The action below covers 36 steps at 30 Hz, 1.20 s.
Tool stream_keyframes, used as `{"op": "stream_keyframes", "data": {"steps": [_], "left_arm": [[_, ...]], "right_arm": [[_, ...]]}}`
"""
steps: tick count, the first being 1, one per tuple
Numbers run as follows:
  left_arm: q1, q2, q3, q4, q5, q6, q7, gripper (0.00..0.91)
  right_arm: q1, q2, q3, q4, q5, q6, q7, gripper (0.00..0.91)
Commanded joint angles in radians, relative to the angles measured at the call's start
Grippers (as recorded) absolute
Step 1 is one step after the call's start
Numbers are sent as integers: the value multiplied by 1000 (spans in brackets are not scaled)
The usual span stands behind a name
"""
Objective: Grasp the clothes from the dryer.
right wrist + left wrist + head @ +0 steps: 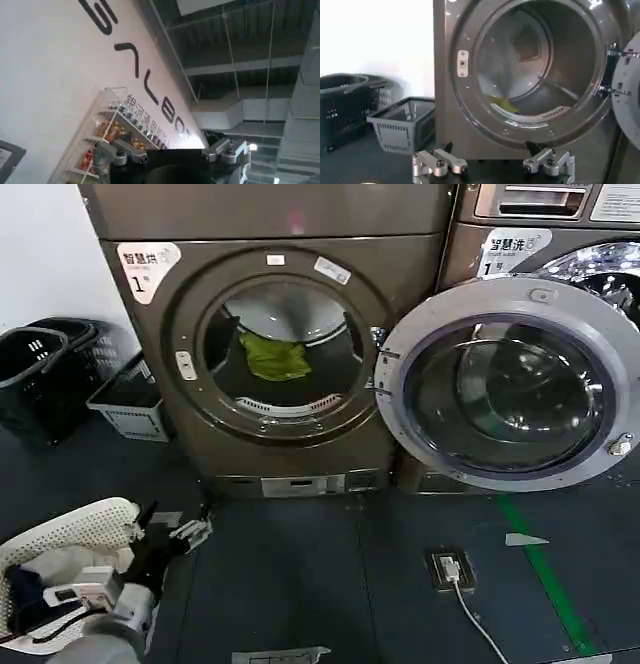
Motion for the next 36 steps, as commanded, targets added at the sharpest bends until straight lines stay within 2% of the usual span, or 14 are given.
{"op": "stream_keyframes", "data": {"steps": [1, 21, 36], "left_arm": [[-3, 1, 1, 6, 0, -1, 1, 907], [-20, 0, 19, 22, 5, -2, 8, 907], [-27, 0, 26, 27, 8, -9, 15, 907]], "right_arm": [[1, 2, -1, 2, 4, 12, 1, 907], [9, 4, -3, -1, 7, 25, -7, 907], [1, 2, -4, 4, 15, 63, -12, 907]]}}
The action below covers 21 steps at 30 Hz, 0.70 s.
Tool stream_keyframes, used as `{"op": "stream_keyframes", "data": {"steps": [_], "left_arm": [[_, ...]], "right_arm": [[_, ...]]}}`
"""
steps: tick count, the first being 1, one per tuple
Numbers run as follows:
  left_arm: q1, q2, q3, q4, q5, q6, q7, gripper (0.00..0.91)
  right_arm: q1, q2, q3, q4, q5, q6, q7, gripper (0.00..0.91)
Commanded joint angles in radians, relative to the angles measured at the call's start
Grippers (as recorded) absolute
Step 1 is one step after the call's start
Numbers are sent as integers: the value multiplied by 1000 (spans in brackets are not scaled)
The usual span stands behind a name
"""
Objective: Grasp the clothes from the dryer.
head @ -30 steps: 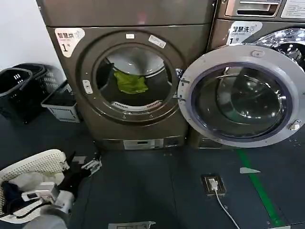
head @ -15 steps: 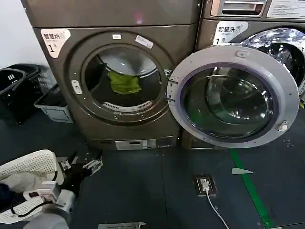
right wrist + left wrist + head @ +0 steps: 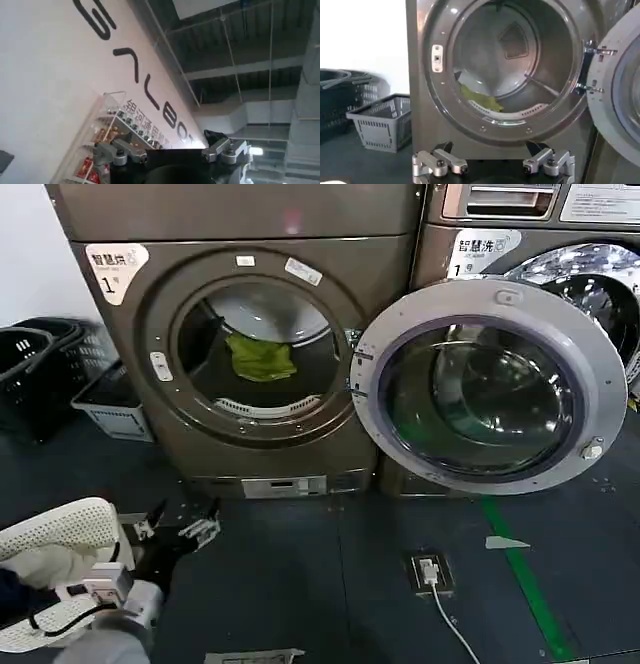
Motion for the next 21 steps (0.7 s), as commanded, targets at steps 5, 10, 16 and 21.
{"op": "stream_keyframes", "data": {"steps": [5, 10, 16, 21], "left_arm": [[-2, -2, 10, 0, 3, -7, 2, 907], [-6, -3, 19, 1, 8, -9, 6, 907], [-14, -6, 23, 8, 10, -12, 10, 907], [-20, -6, 26, 14, 11, -12, 10, 907]], "right_arm": [[-9, -4, 4, -3, 4, 29, -4, 907], [-13, 3, 7, -3, 5, 35, -13, 907], [-10, 3, 8, 0, 4, 32, -19, 907], [-8, 3, 7, -2, 3, 34, -21, 907]]}}
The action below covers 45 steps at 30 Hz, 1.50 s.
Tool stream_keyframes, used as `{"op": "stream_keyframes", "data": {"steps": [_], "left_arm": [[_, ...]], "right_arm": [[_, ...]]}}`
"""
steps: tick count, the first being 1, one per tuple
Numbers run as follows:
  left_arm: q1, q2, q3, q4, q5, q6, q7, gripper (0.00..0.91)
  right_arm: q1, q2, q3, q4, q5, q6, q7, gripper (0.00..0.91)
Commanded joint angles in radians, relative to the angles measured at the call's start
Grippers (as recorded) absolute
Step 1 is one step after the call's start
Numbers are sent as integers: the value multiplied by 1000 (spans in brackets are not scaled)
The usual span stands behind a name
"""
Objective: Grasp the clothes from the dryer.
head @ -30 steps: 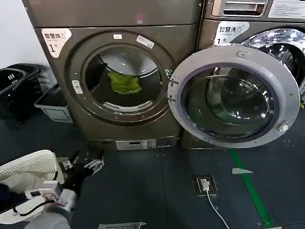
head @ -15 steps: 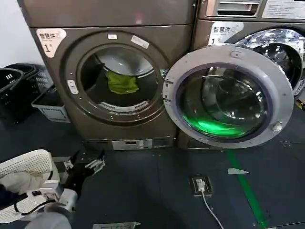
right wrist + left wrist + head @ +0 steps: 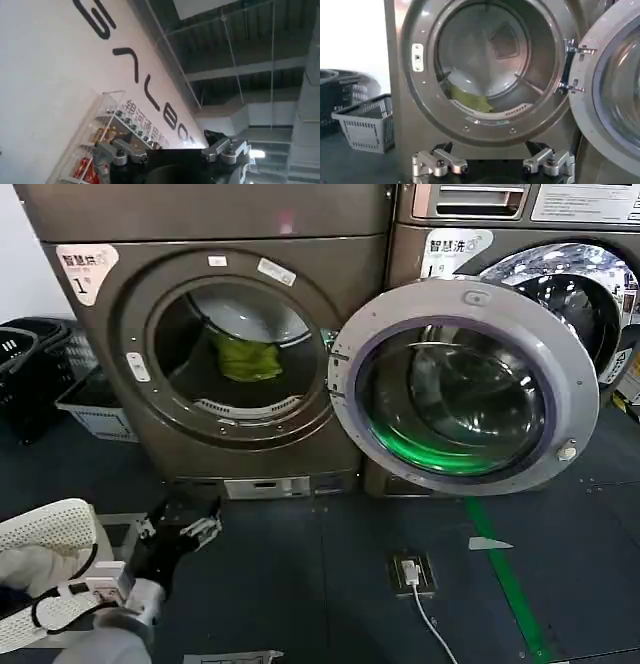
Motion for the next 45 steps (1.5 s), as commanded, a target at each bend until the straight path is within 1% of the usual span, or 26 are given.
{"op": "stream_keyframes", "data": {"steps": [1, 25, 34, 45], "left_arm": [[-6, 0, 3, 5, 1, 0, 1, 907], [-5, 0, 6, 11, 4, -4, 4, 907], [-10, 1, 5, 12, 2, -4, 4, 907], [-29, -3, 2, 29, 1, -6, 4, 907]], "right_arm": [[1, 0, -1, -1, -1, 3, -1, 907], [6, 3, -12, 2, -5, 6, -6, 907], [-14, 5, 12, -21, -82, -9, 4, 907], [-40, 20, 51, -45, -98, -9, -1, 907]]}}
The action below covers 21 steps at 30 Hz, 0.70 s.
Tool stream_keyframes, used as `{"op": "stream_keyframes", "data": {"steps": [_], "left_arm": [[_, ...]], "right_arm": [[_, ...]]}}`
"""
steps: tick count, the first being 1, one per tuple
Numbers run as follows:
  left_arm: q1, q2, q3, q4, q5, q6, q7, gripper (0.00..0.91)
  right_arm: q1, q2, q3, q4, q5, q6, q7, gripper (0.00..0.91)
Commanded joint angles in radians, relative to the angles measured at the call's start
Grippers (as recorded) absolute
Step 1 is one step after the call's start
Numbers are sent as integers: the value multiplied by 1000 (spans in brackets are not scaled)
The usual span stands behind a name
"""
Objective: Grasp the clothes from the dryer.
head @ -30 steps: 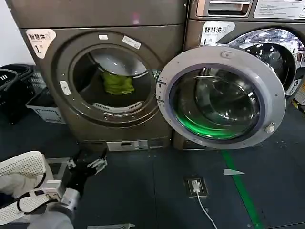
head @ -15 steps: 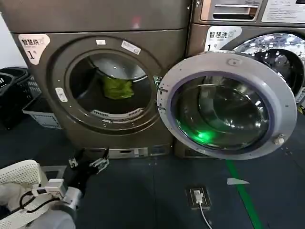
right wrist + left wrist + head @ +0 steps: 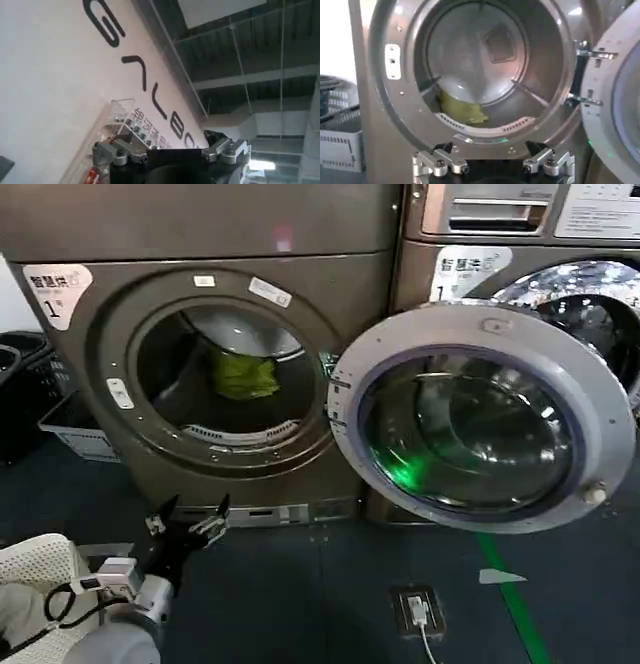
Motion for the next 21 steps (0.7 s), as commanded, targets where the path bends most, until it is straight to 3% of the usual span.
{"op": "stream_keyframes", "data": {"steps": [1, 21], "left_arm": [[-8, 0, 0, 9, 0, -1, 0, 907], [-37, -1, 5, 25, 1, -3, 0, 907]], "right_arm": [[-8, 6, 14, -5, -13, -1, 0, 907], [-25, 3, 44, -12, -16, -2, -7, 907]]}}
